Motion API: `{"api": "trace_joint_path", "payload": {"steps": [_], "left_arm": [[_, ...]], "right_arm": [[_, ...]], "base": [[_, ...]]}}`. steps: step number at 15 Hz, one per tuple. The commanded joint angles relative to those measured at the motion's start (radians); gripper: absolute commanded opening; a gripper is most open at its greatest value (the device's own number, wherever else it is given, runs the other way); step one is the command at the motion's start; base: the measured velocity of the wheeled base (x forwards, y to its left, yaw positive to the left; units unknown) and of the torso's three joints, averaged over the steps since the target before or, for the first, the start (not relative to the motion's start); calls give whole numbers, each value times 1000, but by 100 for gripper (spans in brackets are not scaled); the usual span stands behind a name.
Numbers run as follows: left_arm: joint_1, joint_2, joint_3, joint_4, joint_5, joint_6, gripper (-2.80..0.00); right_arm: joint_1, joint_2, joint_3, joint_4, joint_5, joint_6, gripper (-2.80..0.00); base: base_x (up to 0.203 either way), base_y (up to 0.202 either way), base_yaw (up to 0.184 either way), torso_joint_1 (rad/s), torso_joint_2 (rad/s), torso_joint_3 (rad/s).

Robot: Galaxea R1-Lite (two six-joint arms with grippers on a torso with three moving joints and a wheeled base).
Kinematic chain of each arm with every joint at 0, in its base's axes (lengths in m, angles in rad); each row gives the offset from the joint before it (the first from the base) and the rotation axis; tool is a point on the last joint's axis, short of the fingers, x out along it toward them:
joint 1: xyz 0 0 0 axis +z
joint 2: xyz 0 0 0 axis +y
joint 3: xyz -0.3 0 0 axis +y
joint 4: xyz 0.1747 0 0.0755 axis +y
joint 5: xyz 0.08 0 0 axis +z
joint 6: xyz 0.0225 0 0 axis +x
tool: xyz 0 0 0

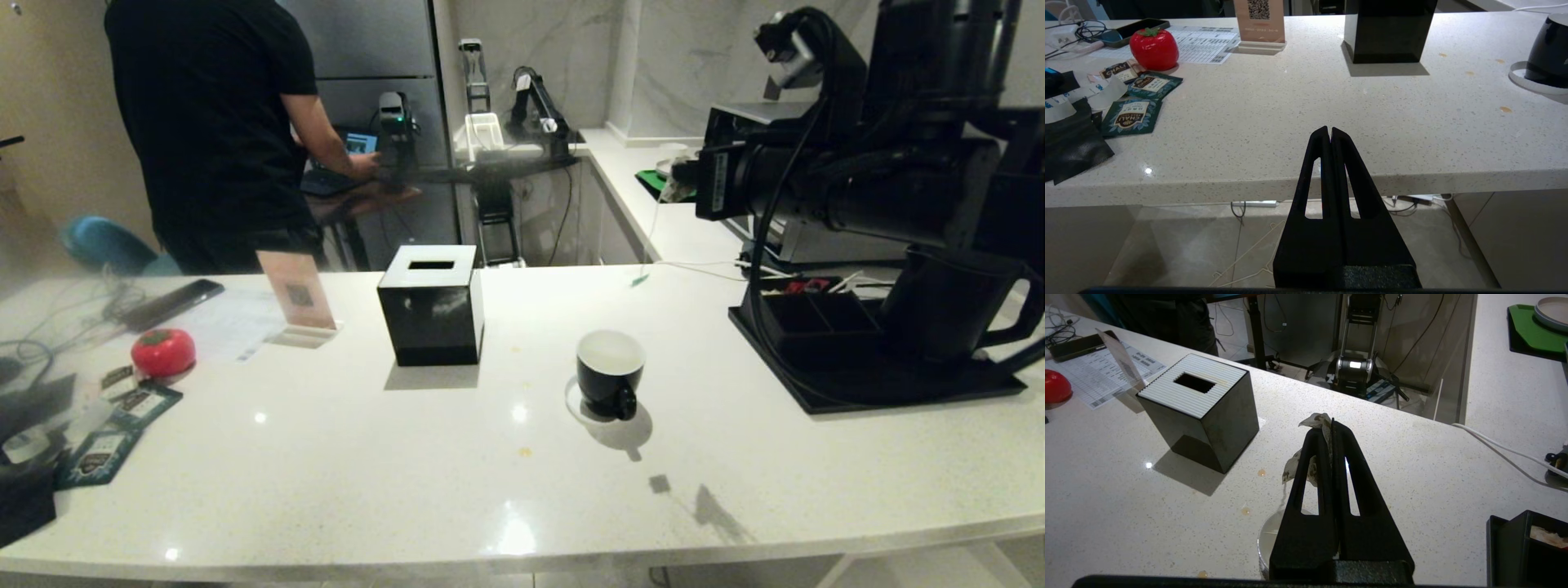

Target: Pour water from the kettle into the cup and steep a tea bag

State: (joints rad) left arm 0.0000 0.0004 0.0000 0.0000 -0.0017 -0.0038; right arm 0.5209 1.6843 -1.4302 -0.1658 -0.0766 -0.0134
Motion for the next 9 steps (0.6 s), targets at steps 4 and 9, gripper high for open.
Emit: {"api": "trace_joint_path", "payload": {"steps": [4,9], "left_arm": [[0,0,0,0,0,-4,-280],[0,0,0,-3,-4,44,-280]], "right_arm": [[13,2,2,-1,-28,0,-280],[33,-2,0,-1,-31,0,-280]], "base": [[0,0,0,0,0,0],[0,0,0,0,0,0]]}}
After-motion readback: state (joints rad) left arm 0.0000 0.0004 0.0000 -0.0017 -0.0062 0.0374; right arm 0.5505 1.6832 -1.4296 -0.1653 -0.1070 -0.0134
